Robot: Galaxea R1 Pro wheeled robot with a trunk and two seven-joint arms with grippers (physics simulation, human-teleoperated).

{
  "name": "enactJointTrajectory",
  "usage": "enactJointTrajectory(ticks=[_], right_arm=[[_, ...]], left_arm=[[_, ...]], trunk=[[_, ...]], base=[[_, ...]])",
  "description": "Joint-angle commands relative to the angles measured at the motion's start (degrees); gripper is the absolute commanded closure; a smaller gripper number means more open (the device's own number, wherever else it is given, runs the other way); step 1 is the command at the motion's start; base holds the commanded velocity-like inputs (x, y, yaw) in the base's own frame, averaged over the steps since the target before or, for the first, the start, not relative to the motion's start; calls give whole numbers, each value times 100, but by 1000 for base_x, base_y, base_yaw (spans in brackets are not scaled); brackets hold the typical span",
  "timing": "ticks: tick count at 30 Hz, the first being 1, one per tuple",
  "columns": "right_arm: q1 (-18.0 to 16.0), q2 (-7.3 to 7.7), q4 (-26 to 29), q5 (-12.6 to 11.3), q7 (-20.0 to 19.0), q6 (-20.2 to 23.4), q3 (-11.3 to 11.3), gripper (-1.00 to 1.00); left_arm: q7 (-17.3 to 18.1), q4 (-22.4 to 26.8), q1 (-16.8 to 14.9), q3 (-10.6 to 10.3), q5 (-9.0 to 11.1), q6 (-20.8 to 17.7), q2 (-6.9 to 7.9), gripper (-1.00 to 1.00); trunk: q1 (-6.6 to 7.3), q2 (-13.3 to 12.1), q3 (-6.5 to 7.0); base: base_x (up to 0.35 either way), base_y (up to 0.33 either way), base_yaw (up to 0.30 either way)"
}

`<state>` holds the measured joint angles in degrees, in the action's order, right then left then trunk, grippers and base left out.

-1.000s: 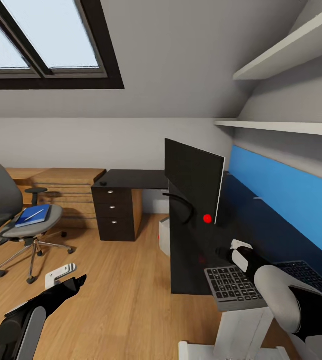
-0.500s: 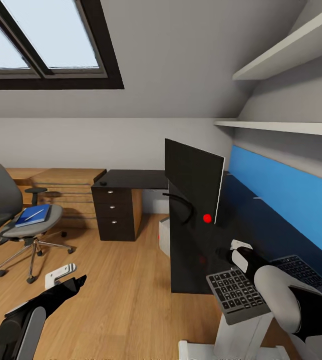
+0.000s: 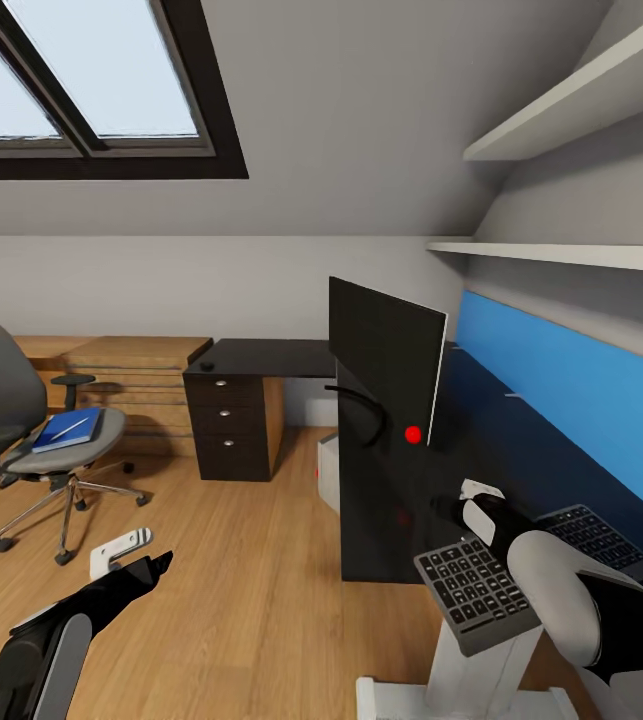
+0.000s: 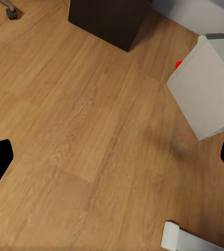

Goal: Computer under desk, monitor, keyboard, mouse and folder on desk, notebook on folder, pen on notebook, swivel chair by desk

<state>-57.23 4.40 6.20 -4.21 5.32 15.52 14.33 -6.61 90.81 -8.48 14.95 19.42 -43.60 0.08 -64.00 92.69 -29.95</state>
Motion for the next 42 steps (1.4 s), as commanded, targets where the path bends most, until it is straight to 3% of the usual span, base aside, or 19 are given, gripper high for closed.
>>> enactJointTrajectory(ticks=[1, 42], right_arm=[[2, -1, -83, -93, 30, 46, 61, -100], [2, -9, -83, -89, 13, 57, 61, -100]], left_arm=[[-51, 7, -4, -1, 62, -26, 1, -100], [-51, -55, -4, -1, 62, -26, 1, -100]], trunk=[[0, 2, -8], [0, 2, -8]], base=[[0, 0, 0], [-28, 0, 0]])
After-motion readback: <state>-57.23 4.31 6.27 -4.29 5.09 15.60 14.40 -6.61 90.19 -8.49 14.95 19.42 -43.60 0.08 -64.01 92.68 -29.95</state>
